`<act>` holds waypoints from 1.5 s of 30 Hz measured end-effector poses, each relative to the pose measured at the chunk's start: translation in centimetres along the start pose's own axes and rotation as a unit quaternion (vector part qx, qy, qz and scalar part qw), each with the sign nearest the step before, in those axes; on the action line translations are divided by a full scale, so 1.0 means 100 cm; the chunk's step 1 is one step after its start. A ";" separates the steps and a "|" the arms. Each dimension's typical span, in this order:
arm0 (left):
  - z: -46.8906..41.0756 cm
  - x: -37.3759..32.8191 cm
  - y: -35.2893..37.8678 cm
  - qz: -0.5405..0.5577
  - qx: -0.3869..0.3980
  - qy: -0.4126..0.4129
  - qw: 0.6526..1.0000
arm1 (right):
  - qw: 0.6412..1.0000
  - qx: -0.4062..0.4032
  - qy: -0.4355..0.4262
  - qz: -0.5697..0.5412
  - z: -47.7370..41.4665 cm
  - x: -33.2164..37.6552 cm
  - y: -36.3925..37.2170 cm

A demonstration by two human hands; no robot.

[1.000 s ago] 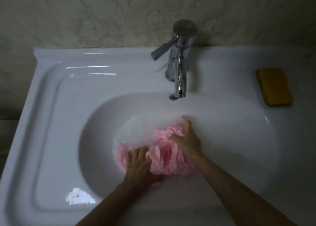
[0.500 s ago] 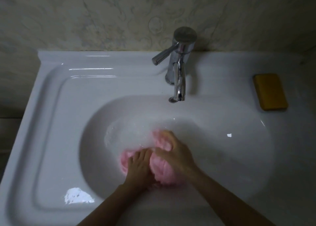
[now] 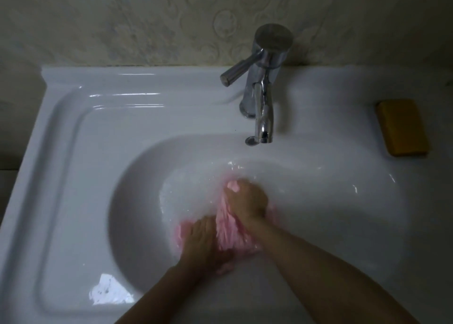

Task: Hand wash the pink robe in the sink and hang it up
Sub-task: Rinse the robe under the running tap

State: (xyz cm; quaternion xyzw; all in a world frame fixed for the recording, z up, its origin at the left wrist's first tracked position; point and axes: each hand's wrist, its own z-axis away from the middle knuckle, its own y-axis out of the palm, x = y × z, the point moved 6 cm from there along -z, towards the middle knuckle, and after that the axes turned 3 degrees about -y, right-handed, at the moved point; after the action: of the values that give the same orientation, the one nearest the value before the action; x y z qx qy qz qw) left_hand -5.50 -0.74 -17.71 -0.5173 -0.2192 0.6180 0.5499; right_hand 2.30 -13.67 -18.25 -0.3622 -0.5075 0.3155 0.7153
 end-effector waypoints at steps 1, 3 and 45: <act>0.002 0.001 -0.001 0.010 0.000 0.002 1.000 | 0.997 -0.018 0.014 -0.077 0.005 -0.004 -0.009; -0.001 0.010 0.007 0.012 0.012 -0.007 1.000 | 0.989 -0.067 -0.044 -0.123 0.028 -0.002 -0.028; -0.013 -0.001 -0.016 0.053 0.038 -0.085 0.994 | 0.966 0.110 0.088 -0.216 -0.004 -0.012 -0.010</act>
State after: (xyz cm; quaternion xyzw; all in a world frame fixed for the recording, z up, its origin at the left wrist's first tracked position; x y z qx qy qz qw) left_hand -3.64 -0.70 -16.79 -0.4524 -0.2137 0.6962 0.5148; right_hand 2.40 -15.28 -18.14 -0.1894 -0.4707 0.1741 0.8440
